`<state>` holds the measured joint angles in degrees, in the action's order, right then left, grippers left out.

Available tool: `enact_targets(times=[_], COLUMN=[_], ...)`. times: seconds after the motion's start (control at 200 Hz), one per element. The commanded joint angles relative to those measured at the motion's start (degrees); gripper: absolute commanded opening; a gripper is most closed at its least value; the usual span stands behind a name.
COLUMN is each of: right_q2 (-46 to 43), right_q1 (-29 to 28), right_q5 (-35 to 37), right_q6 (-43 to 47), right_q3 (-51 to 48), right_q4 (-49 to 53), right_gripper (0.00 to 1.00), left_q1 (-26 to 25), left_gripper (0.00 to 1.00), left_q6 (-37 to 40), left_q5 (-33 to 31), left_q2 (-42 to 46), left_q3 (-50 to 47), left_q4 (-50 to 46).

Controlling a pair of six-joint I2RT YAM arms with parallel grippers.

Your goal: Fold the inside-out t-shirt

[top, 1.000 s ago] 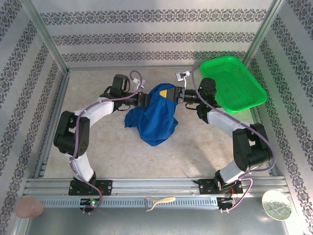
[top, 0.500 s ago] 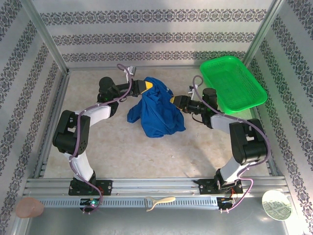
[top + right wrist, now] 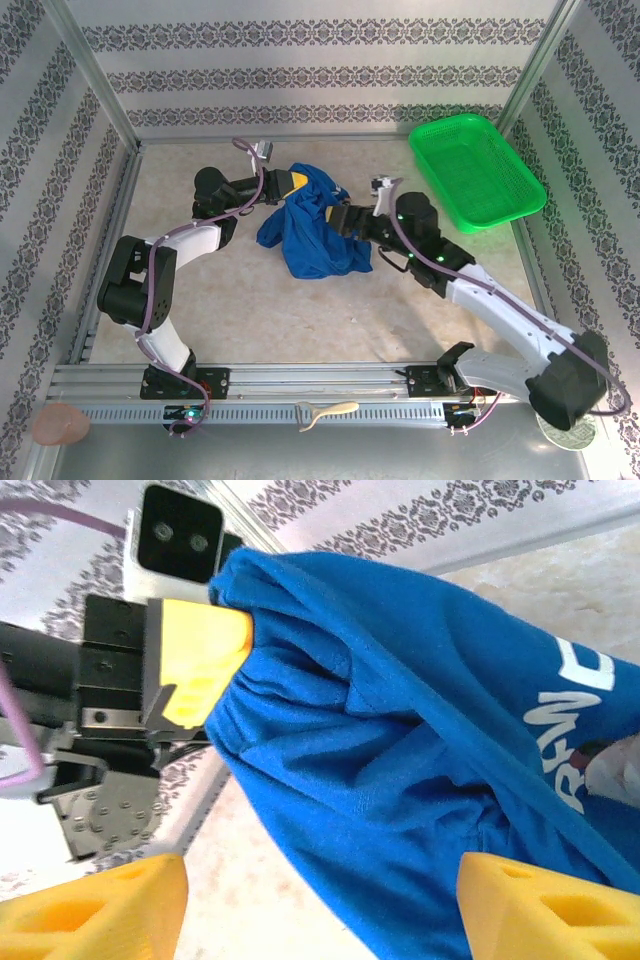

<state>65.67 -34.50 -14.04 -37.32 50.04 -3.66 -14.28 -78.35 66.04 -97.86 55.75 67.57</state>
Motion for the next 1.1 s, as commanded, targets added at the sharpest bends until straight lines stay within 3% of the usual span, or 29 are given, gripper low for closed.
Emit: enact_targets(times=[0.0, 0.225, 0.325, 0.36, 0.435, 0.535, 0.629, 0.864, 0.964, 1.094], right_q2=[5.87, 17.91, 23.4, 25.46, 28.19, 27.7, 24.0, 17.89, 18.11, 20.3], right_q1=[-0.28, 2.6, 4.71, 5.5, 7.45, 10.68, 13.44, 15.97, 15.52, 15.73], right_q5=[9.23, 6.48, 1.56, -0.73, -8.62, -21.42, -30.51, -49.19, -51.59, -52.05], right_q6=[6.49, 11.66, 11.31, 11.52, 11.65, 8.46, 3.9, -14.04, -22.15, -27.39], right_q3=[4.32, 14.22, 17.29, 18.31, 18.01, 14.37, 9.33, 5.76, 6.78, 7.97], right_q4=[3.52, 2.5, 1.43, 1.34, -1.5, -9.41, -18.54, -44.09, -54.35, -60.48], right_gripper=[0.75, 0.76, 0.71, 0.63, 0.31, 0.0, 0.0, 0.0, 0.0, 0.0], left_q1=[-0.98, -2.96, -3.69, -3.73, -3.52, -2.19, 0.17, 1.88, 1.89, 1.85], left_gripper=[0.0, 0.0, 0.0, 0.0, 0.0, 0.0, 0.0, 0.0, 0.11, 0.34], left_q6=[-0.25, -0.22, -0.98, -1.79, -2.99, -3.31, -0.77, 16.46, 18.06, 18.21], left_q5=[1.0, 2.01, 2.16, 2.0, 1.32, -1.52, -4.95, -10.42, -10.93, -11.0], left_q2=[1.93, 2.5, 2.28, 2.08, 1.58, 1.21, 1.66, 4.42, 3.47, 3.75], left_q3=[0.87, 1.34, 1.37, 1.34, 1.55, 1.01, -0.18, -1.51, -1.68, -2.17], left_q4=[3.1, 2.37, 3.45, 4.54, 5.79, 5.85, 1.59, -21.1, -22.63, -22.18])
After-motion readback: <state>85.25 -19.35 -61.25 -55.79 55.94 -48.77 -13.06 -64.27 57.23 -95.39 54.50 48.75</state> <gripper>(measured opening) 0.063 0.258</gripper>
